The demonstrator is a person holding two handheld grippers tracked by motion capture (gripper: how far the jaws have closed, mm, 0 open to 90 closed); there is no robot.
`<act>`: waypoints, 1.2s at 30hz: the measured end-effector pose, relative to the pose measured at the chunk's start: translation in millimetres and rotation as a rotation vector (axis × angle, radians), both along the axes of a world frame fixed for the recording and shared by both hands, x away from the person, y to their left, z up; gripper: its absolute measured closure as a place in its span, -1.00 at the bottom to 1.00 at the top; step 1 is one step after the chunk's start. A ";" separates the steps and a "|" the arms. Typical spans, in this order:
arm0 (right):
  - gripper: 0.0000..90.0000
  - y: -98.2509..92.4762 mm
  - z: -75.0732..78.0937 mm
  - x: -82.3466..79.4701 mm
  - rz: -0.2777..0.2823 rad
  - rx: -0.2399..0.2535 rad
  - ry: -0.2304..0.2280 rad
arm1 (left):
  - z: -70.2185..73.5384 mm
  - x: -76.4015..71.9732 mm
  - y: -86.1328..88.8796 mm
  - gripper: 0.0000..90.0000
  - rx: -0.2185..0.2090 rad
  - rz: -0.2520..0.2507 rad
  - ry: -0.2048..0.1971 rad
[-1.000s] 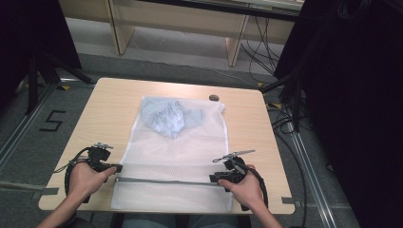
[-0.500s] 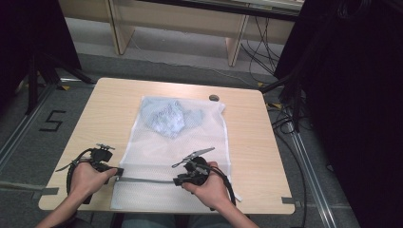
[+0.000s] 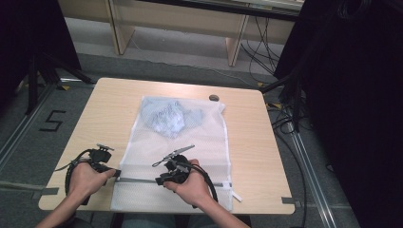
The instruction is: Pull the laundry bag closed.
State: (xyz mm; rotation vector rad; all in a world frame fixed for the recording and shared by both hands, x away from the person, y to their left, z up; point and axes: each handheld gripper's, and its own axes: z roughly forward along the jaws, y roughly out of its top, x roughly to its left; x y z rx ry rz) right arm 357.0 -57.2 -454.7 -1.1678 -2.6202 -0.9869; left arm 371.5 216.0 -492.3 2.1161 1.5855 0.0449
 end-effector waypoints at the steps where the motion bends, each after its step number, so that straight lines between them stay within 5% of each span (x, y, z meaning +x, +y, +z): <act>1: 0.64 2.4 -0.6 -0.2 0.000 -0.001 0.002 | -0.8 -0.6 -0.7 0.99 -0.012 0.009 0.004; 18: 0.69 67.5 -17.3 16.5 0.040 0.053 0.054 | -0.4 -3.6 -1.0 0.99 -0.005 -0.010 0.015; 36: 0.66 99.5 -35.6 28.6 0.055 0.096 0.140 | -0.3 -3.9 -1.7 0.99 -0.012 0.000 0.023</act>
